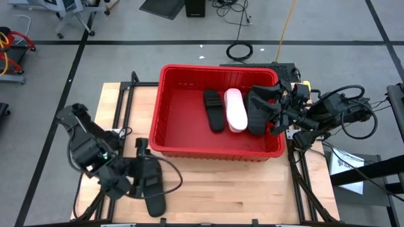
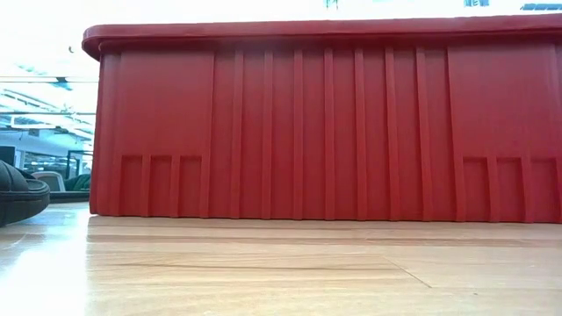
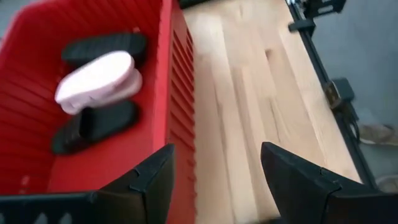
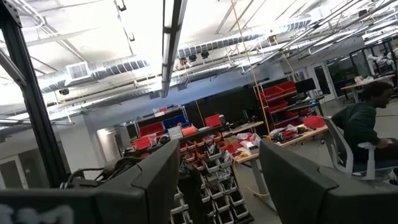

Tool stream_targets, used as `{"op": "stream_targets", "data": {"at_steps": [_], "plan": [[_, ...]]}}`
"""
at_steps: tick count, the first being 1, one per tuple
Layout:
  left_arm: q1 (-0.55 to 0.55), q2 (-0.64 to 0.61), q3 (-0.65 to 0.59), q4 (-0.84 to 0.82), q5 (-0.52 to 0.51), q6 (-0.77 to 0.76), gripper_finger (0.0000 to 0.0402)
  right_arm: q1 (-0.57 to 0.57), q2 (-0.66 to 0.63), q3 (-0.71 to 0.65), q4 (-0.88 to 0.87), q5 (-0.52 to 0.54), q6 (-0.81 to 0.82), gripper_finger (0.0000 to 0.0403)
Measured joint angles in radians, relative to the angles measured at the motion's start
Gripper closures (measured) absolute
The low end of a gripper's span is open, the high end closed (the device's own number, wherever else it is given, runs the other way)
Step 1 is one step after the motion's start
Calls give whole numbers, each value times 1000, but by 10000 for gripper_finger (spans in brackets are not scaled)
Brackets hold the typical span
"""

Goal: Pick and place slides into bin
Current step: Put the black slide into the red container

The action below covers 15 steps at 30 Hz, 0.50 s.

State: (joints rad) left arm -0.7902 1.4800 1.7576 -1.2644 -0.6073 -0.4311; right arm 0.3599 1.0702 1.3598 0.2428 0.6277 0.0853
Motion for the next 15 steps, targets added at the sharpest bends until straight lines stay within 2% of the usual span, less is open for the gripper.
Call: {"op": "stream_targets", "data": {"at_steps": [7, 15], "plan": [[-61, 43, 0, -121, 39, -125, 172, 0, -1, 0, 22, 0, 0, 192], [-133, 187, 0, -237, 93, -233, 172, 0, 0, 0, 19, 1, 0, 192]]}}
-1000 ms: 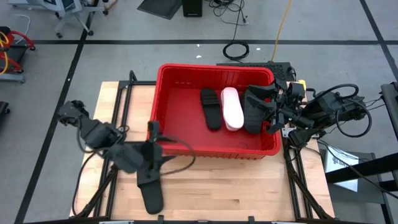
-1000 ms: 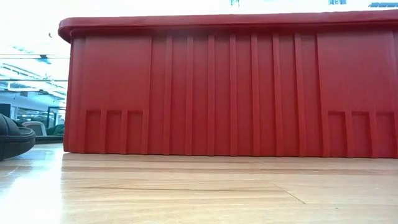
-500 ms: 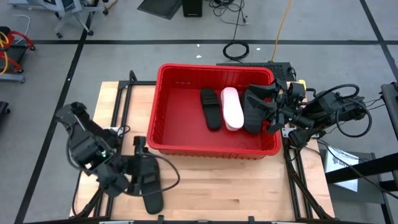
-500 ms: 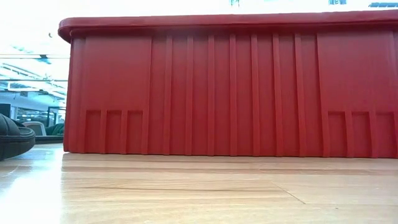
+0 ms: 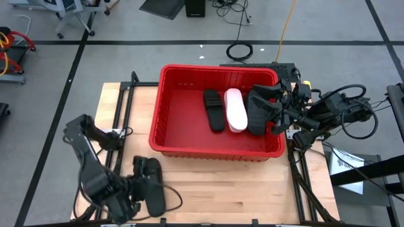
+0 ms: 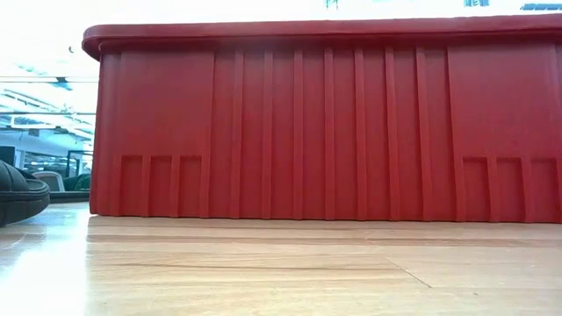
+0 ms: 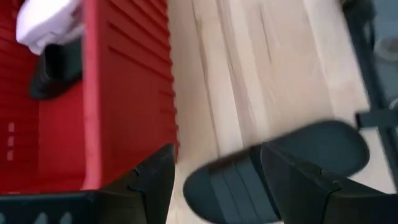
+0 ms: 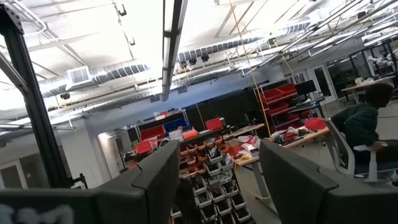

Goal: Pick and place slides into bin
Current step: Put the black slide into the red container

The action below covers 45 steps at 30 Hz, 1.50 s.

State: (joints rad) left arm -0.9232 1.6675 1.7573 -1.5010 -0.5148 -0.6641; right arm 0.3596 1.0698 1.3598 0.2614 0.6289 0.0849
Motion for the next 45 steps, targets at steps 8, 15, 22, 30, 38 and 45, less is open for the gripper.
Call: {"op": "stream_targets", "data": {"at_steps": [8, 15, 22, 30, 38, 45], "plan": [[-62, 129, 0, -30, -44, -108, 172, 0, 0, 0, -4, -1, 0, 192], [-97, 249, 0, -20, -65, -228, 172, 0, 0, 0, -4, -1, 4, 192], [-128, 303, -97, 67, 9, -422, 172, 0, 0, 0, 12, 24, -52, 192], [-126, 302, -280, 102, 84, -528, 172, 0, 0, 0, 19, 52, -51, 192], [-86, 302, -390, 167, 111, -501, 172, 0, 0, 0, 18, 51, -45, 192], [-25, 302, -397, 168, 55, -494, 172, 0, 0, 0, 18, 51, -48, 192]]}}
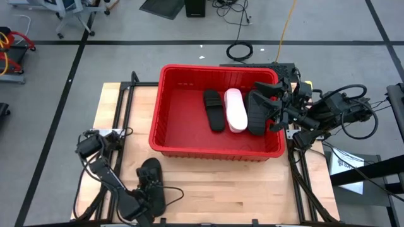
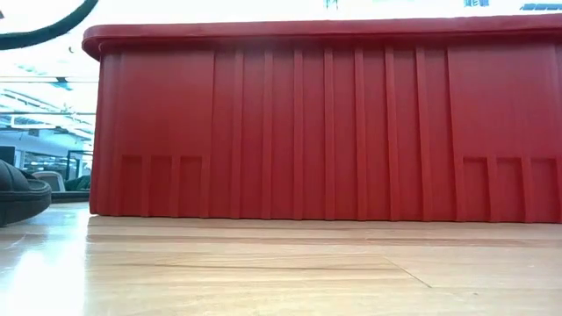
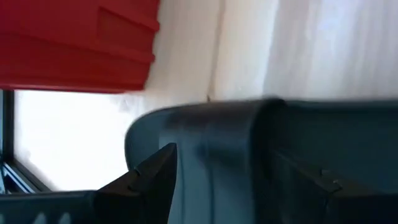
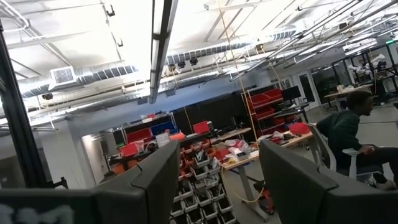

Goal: Pick and place slides into bin
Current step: Put the black slide into the red container

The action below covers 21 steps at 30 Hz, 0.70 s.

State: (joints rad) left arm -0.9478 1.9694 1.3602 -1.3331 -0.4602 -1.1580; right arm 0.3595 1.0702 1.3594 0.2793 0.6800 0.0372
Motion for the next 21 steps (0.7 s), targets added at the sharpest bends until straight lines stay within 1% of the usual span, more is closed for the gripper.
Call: {"op": "stream_targets", "data": {"at_steps": [4, 7, 13, 21], "plan": [[31, 0, 0, 1, -37, 11, 173, 0, 0, 0, -1, 0, -5, 192], [56, 0, -19, 5, -37, 20, 187, 0, 0, 0, 0, 0, -8, 192], [72, 0, -78, 37, -7, 40, 261, 0, 0, 0, -1, 0, -14, 192], [72, -6, -81, 41, 8, 110, 355, 0, 0, 0, -1, 0, -15, 192]]}}
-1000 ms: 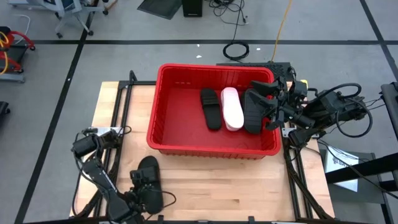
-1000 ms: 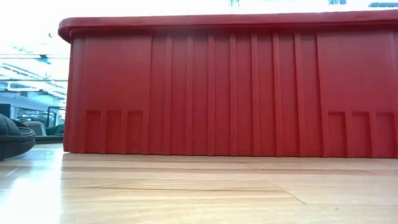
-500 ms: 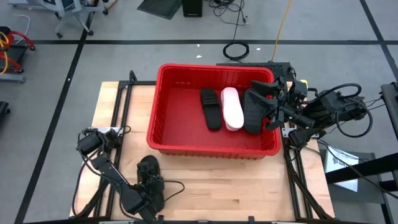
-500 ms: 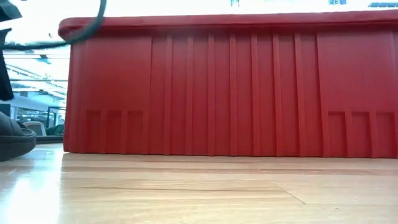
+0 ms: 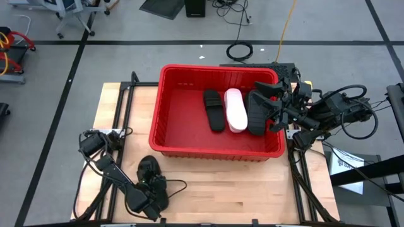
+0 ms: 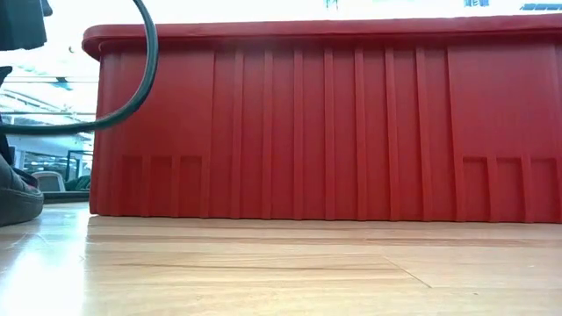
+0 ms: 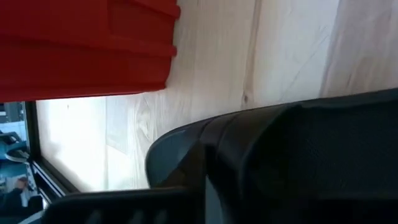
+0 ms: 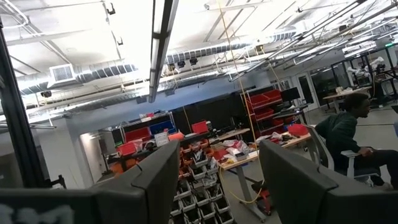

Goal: Pick and place slides into bin
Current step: Put the black slide into the red container

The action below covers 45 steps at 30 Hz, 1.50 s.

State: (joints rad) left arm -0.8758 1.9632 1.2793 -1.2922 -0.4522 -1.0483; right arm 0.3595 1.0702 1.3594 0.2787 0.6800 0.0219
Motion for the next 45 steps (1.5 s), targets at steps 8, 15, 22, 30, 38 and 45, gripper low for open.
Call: {"op": "stream_targets", "data": {"at_steps": [8, 15, 22, 30, 38, 45], "plan": [[-1, -69, 1, -9, 16, 0, 391, 0, 0, 0, 0, 1, -12, 192], [-1, -192, 1, -32, 19, 23, 398, 0, 0, 0, 0, 4, -40, 192], [5, -384, 2, -33, 40, 26, 397, 0, 0, 0, -9, 4, -107, 192], [39, -589, 26, 28, 136, 65, 396, 0, 8, 0, 17, 4, -171, 192], [113, -665, 171, 250, 224, 279, 384, -7, 63, 0, 135, 1, -319, 192], [247, -670, 346, 319, 292, 370, 381, -26, 105, 0, 188, -19, -334, 192]]}}
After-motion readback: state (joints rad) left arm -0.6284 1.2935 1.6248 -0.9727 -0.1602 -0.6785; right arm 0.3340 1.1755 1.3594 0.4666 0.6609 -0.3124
